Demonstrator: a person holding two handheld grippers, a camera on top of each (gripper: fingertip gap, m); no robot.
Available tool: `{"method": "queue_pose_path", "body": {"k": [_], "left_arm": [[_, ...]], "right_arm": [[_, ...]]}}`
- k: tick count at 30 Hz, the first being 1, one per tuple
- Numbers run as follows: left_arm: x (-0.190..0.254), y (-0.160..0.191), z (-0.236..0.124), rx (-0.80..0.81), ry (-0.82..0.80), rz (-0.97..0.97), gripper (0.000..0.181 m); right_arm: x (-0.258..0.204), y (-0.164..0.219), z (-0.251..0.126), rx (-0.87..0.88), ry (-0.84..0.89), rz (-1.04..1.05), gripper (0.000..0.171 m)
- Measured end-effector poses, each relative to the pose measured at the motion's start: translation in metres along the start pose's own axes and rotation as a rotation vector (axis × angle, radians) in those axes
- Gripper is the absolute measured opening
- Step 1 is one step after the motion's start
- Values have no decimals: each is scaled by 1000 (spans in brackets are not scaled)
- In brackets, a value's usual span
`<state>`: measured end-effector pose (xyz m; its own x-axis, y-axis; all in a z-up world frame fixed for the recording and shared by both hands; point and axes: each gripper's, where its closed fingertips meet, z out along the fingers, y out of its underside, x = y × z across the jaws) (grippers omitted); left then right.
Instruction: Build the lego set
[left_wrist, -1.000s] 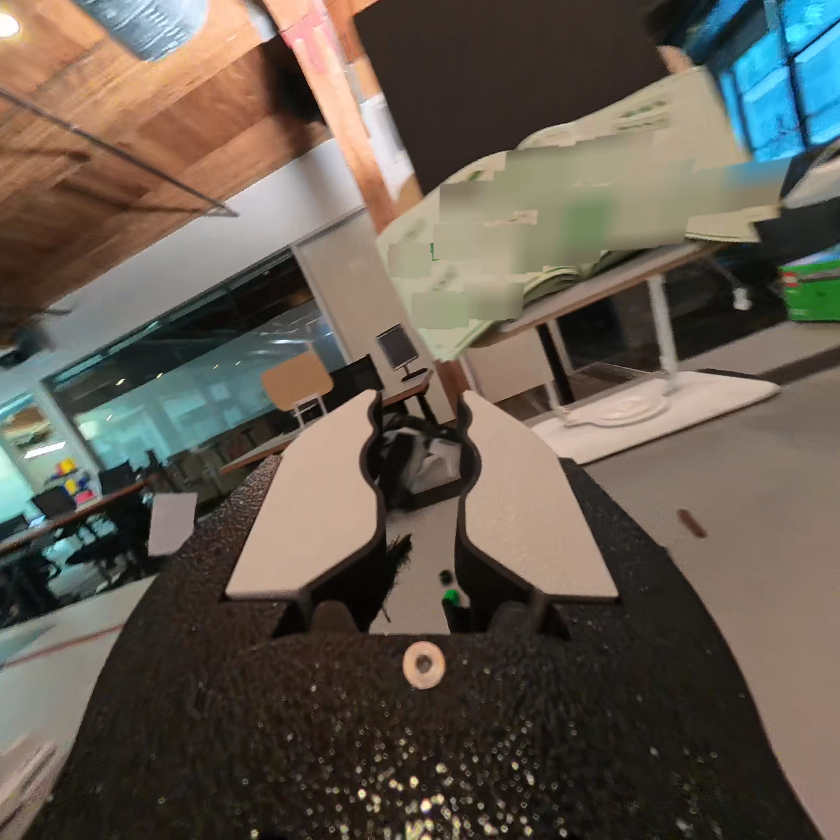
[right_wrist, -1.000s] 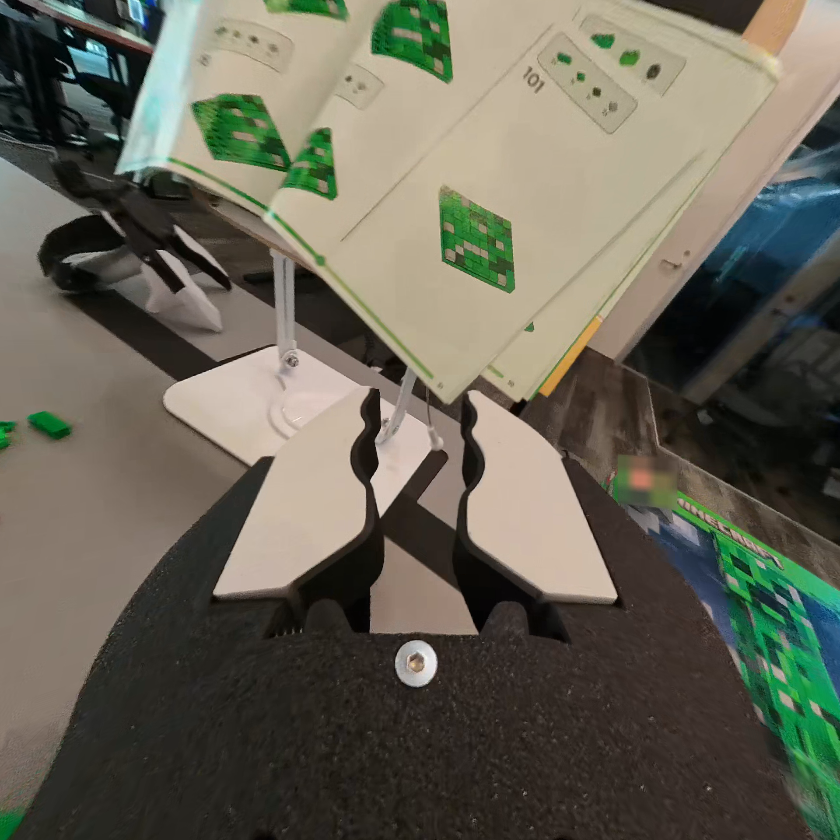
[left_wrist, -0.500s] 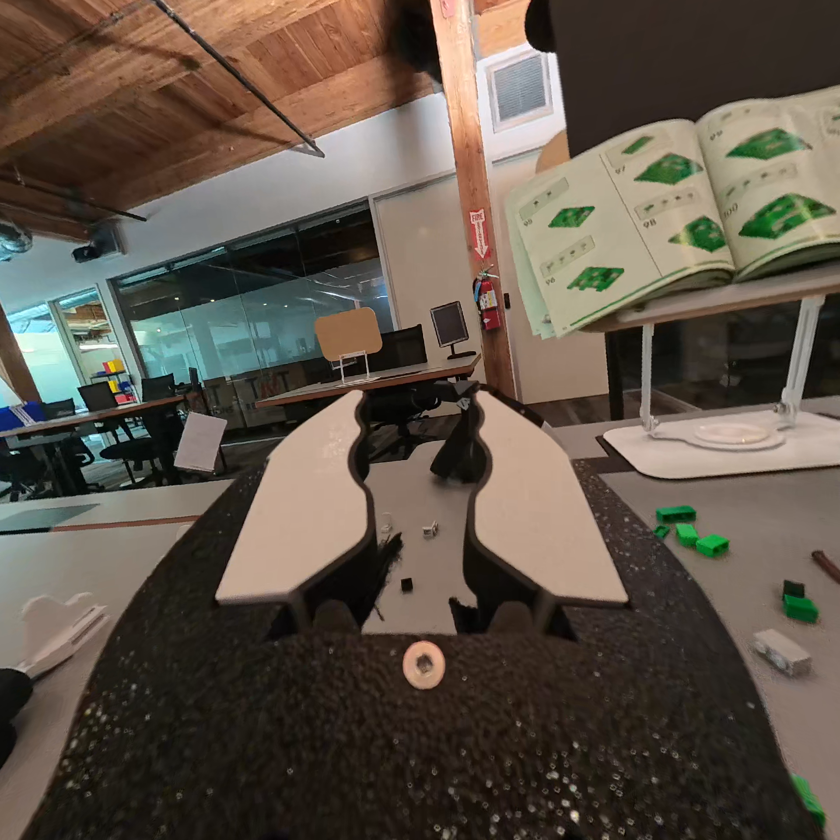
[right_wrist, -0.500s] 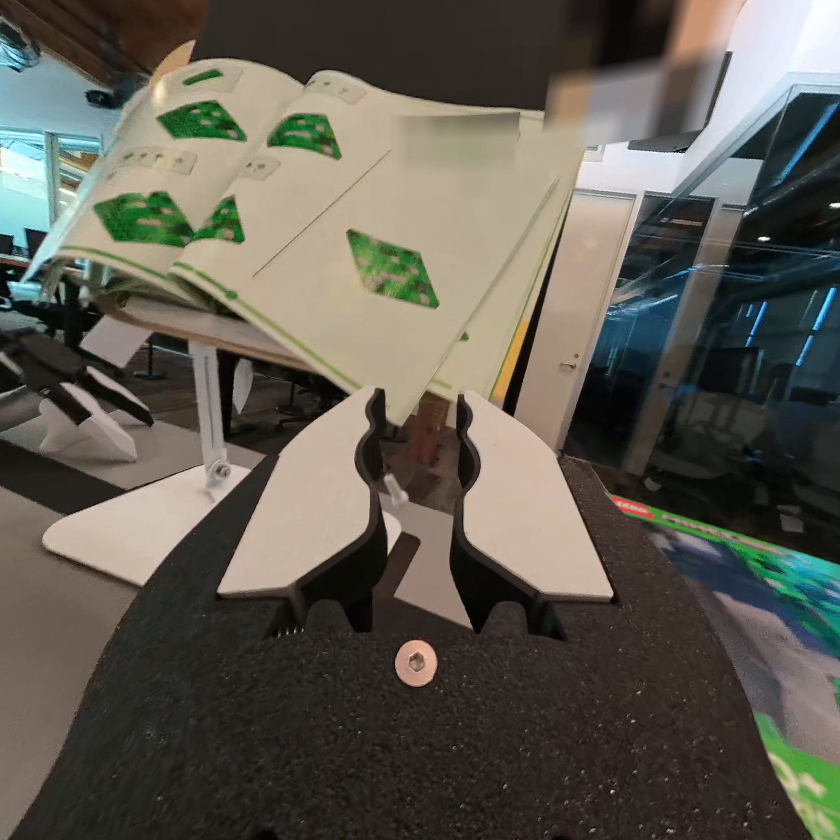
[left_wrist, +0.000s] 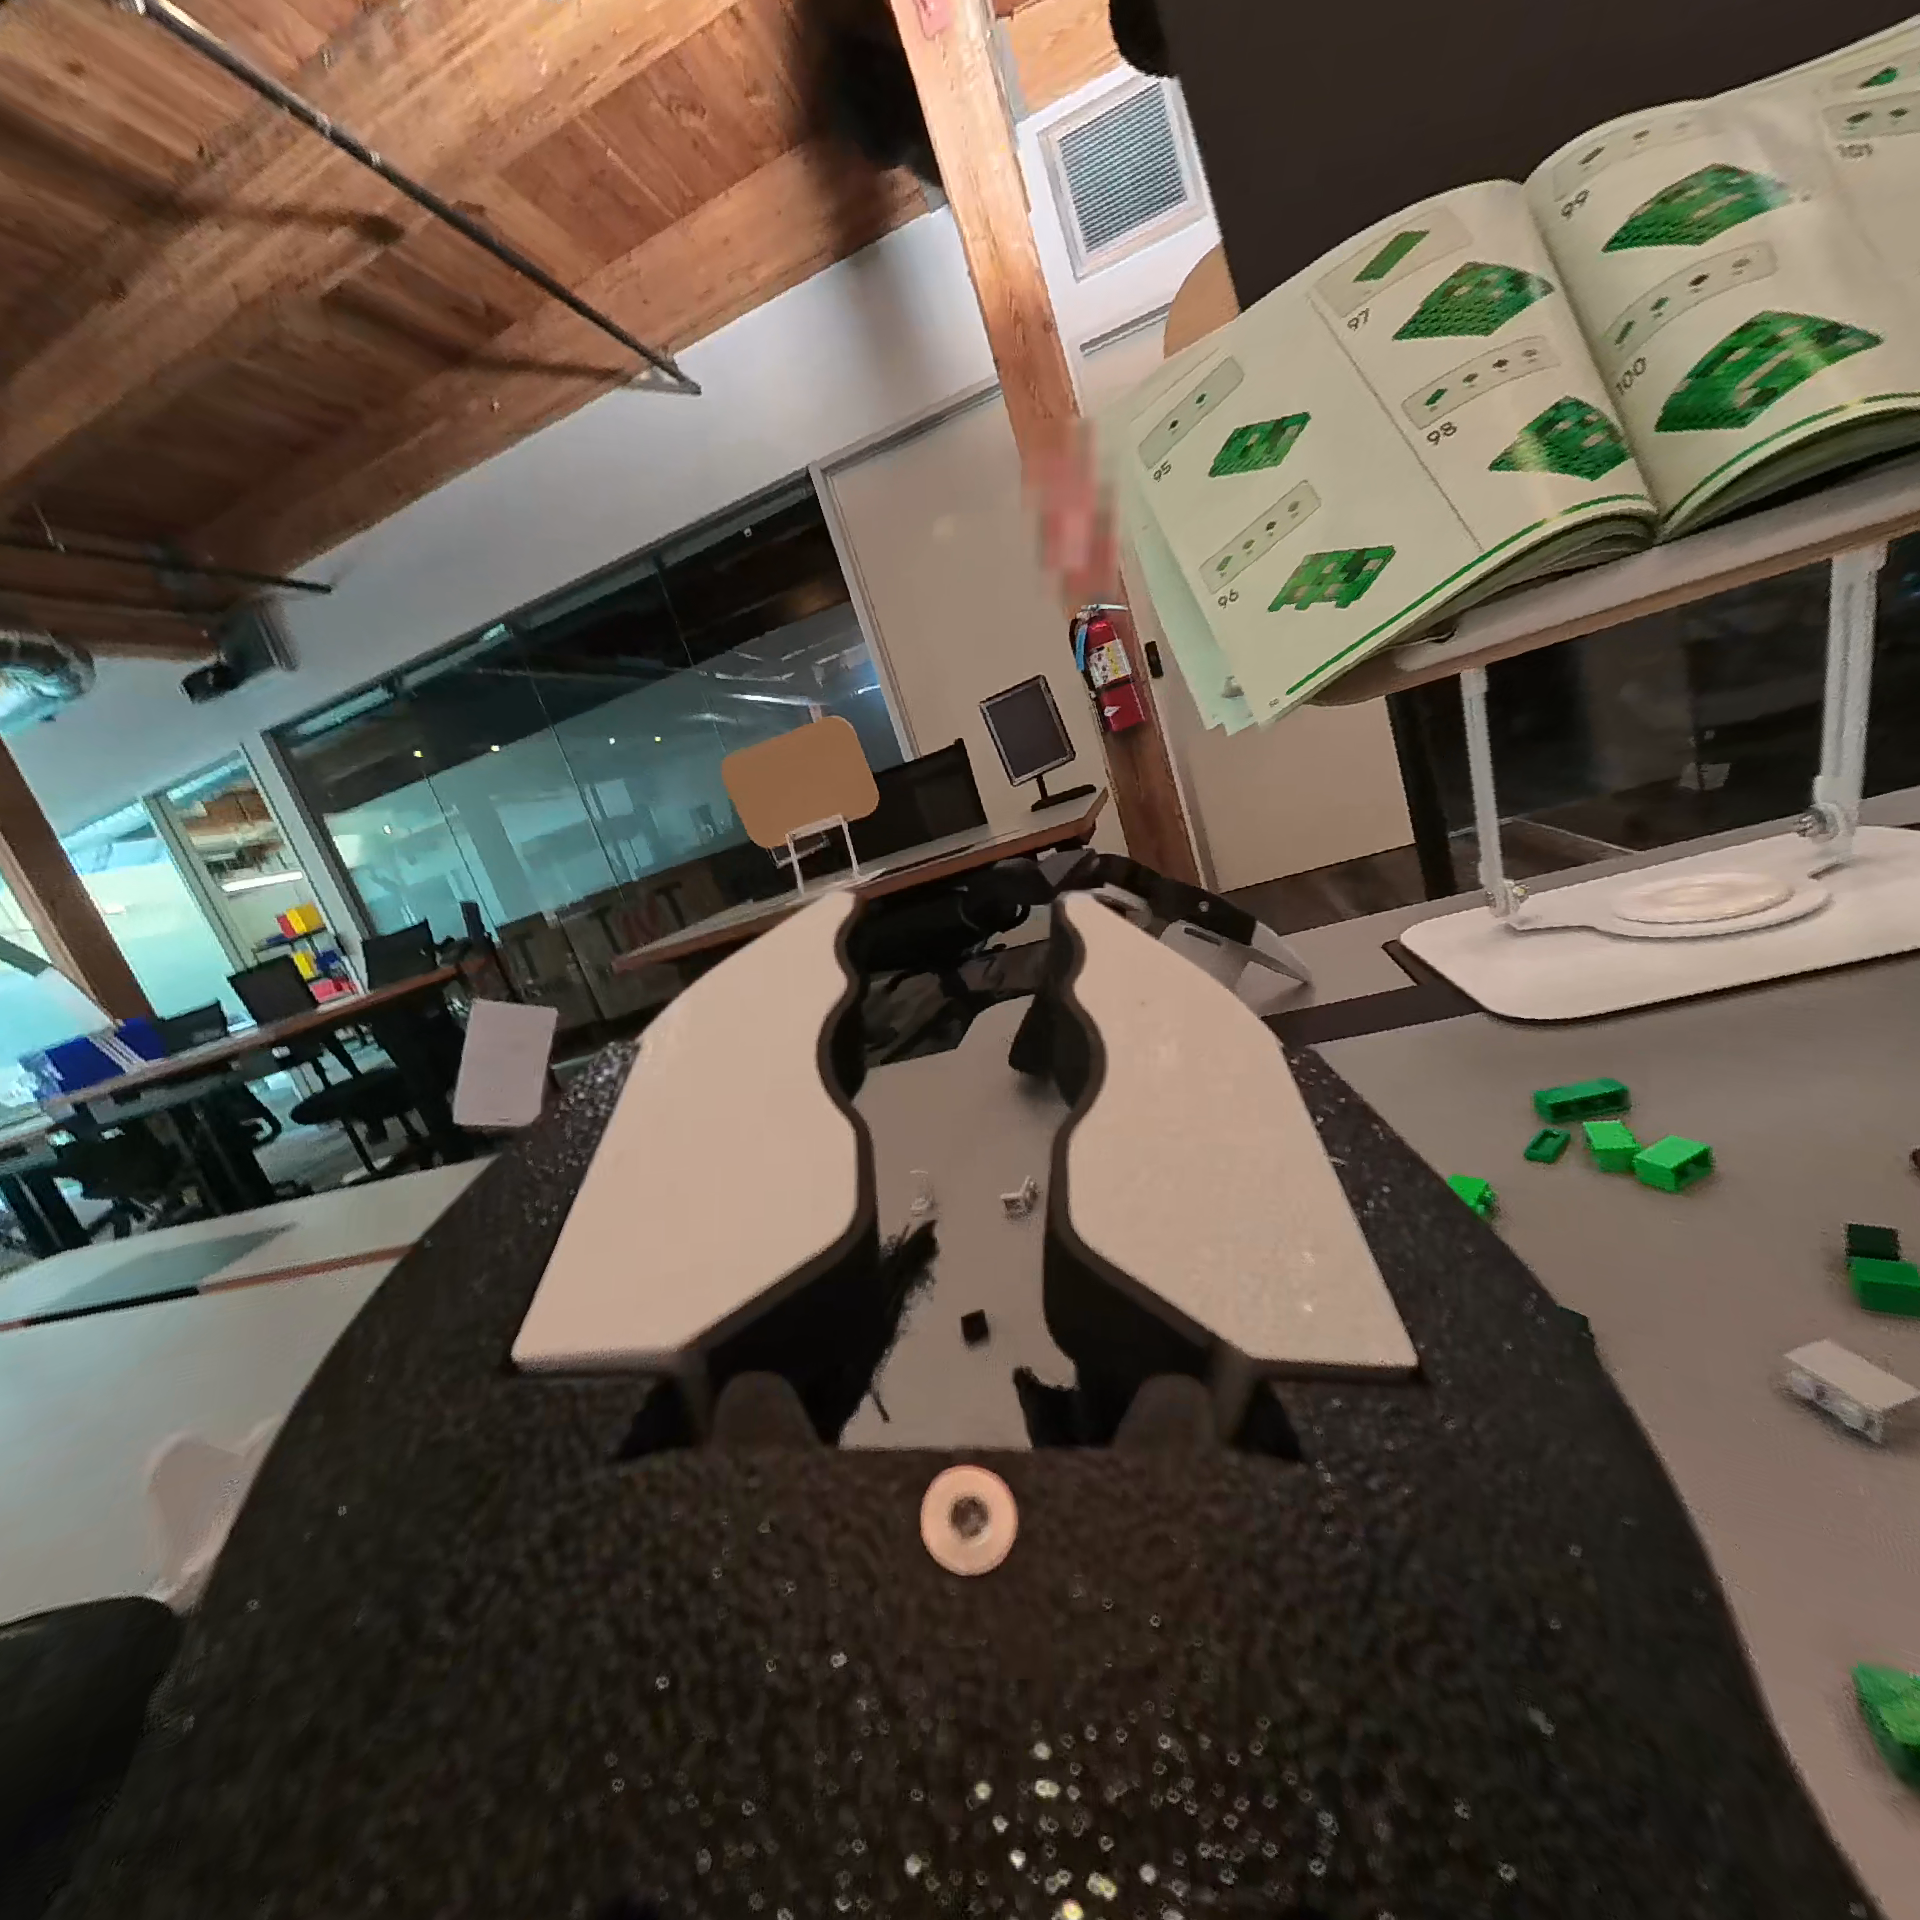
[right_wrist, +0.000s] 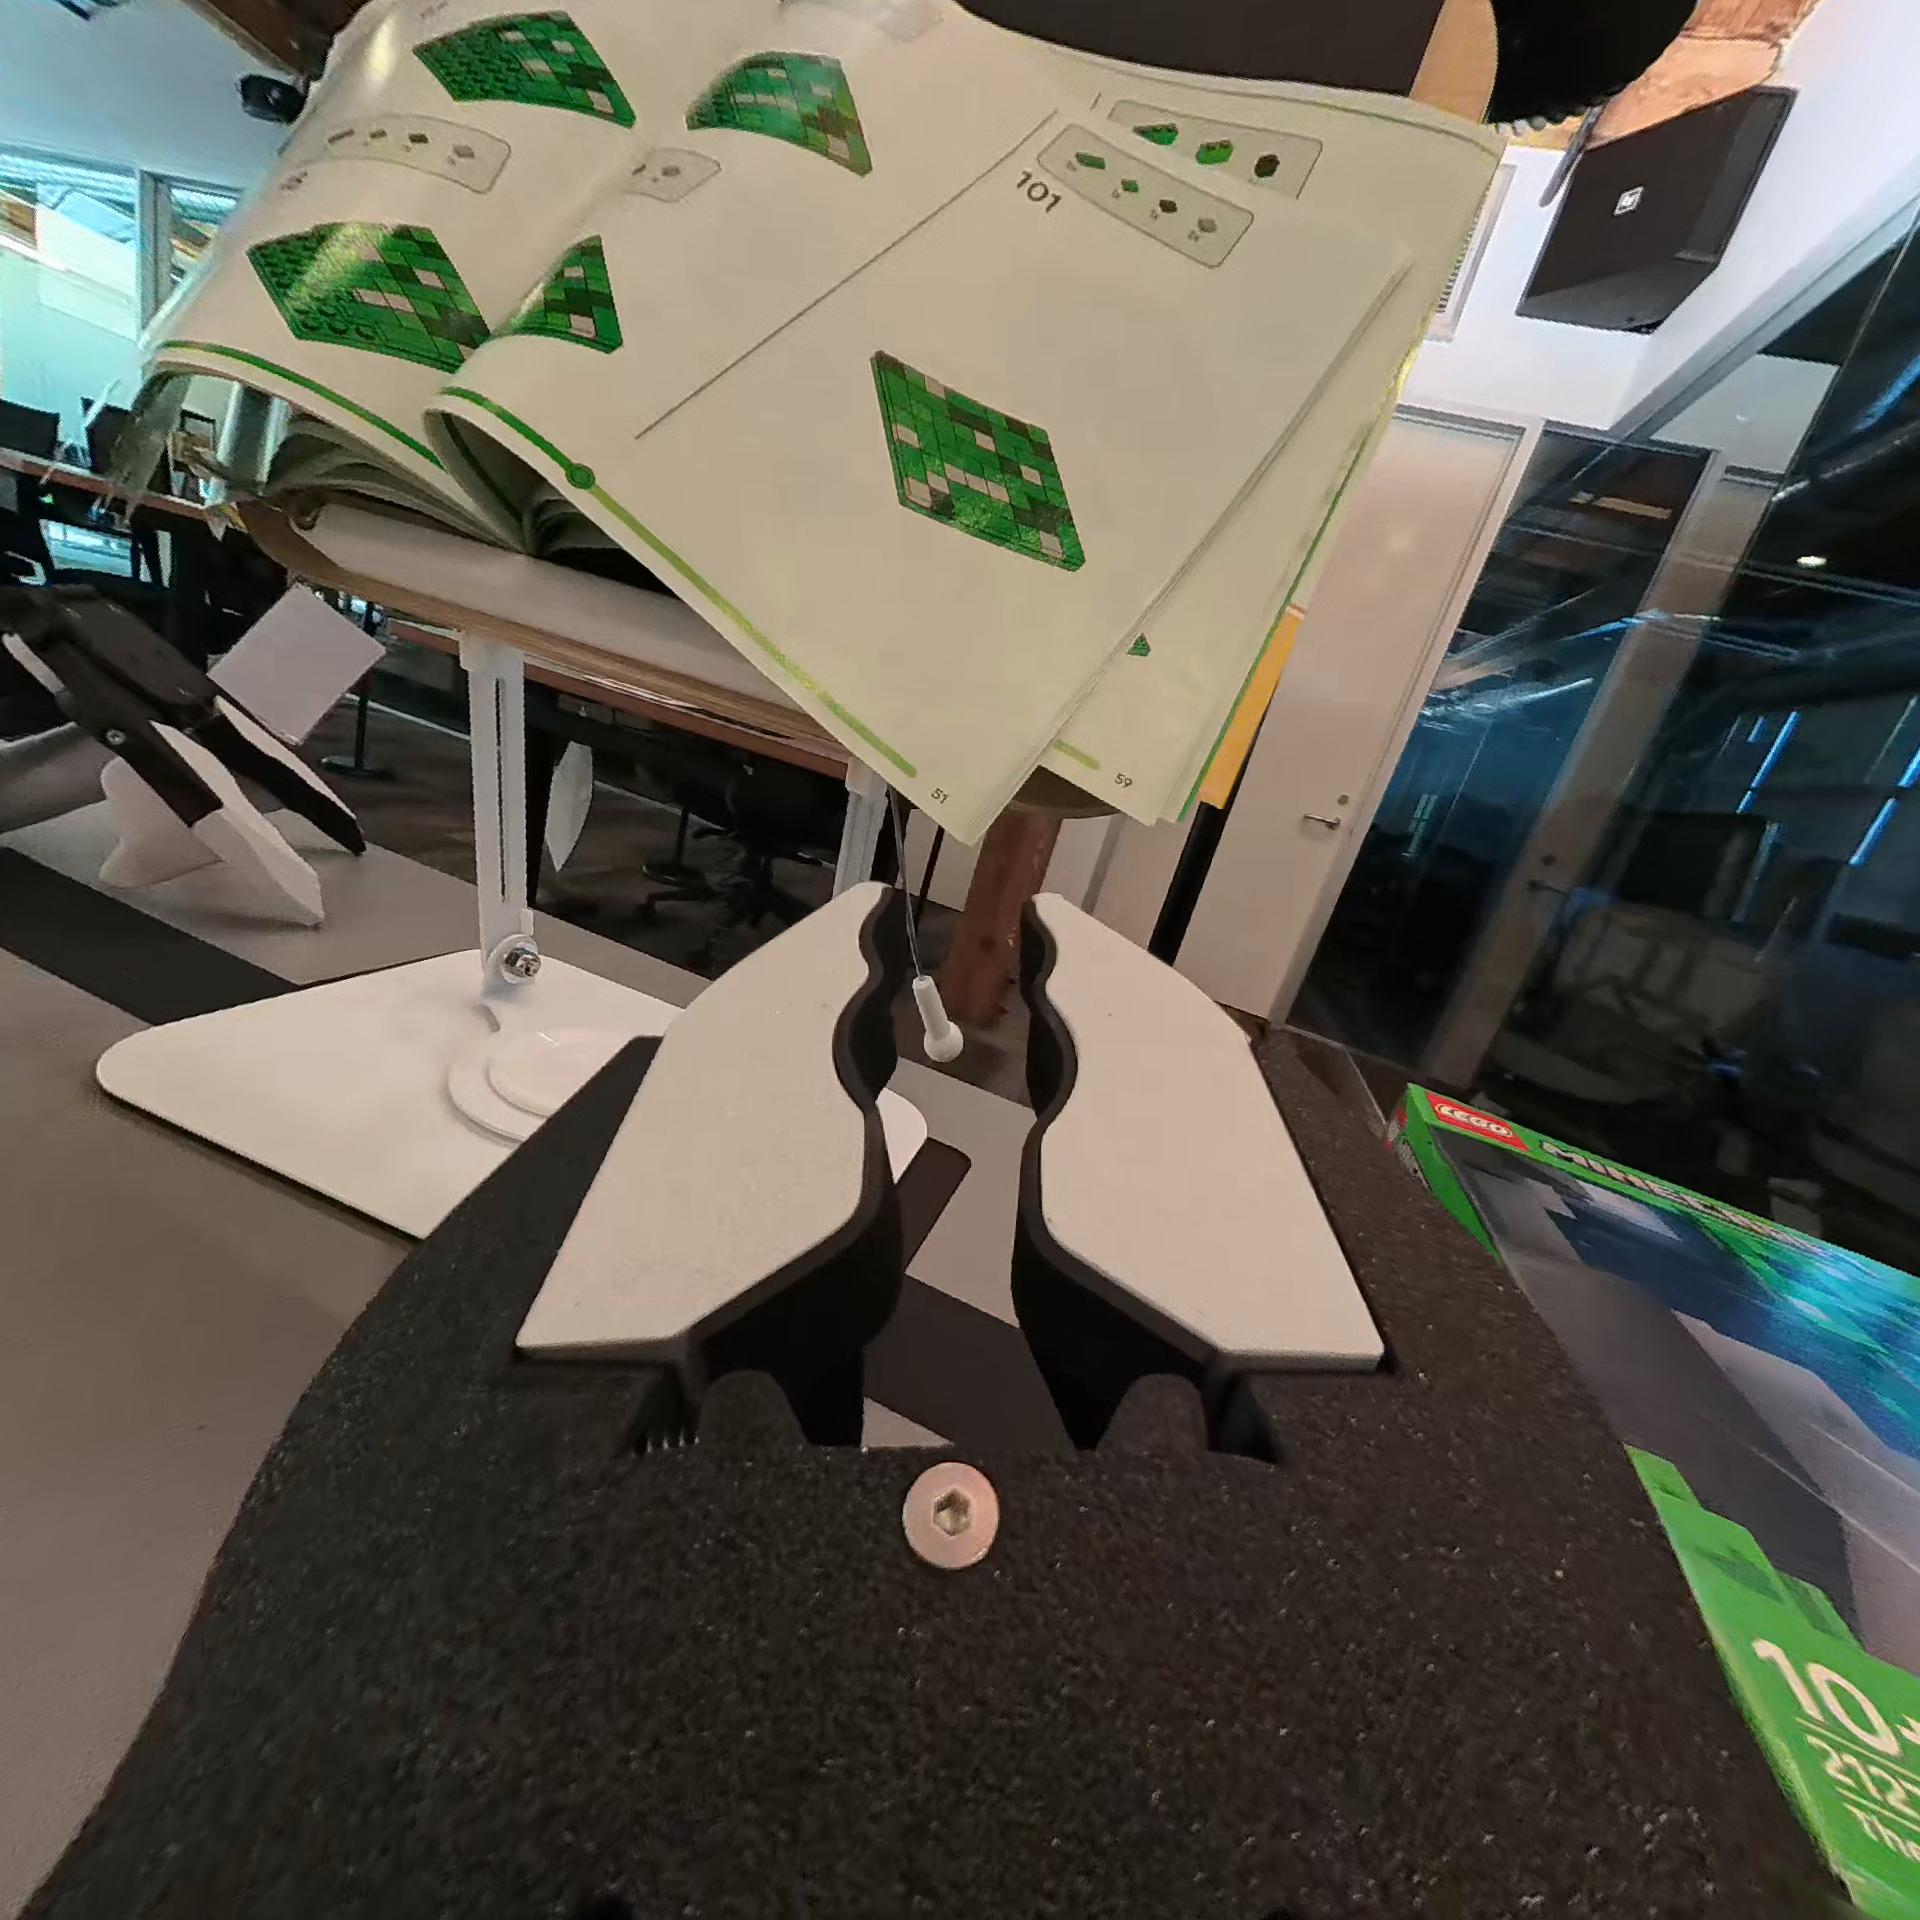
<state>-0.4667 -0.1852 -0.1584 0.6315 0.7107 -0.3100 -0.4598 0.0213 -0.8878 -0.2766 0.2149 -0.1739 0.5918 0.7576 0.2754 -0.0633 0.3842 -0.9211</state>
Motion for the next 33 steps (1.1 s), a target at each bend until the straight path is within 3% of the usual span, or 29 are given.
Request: {"method": "queue_pose_path", "body": {"k": [22, 27, 33], "left_arm": [[40, 9, 2, -50, 147, 125, 26], [95, 9, 6, -164, 309, 388, 27], [200, -33, 39, -78, 527, 673, 28]], "right_arm": [[-4, 6, 25, 19, -52, 45, 31], [-11, 16, 33, -18, -76, -8, 34], [-28, 8, 31, 34, -176, -5, 49]]}}
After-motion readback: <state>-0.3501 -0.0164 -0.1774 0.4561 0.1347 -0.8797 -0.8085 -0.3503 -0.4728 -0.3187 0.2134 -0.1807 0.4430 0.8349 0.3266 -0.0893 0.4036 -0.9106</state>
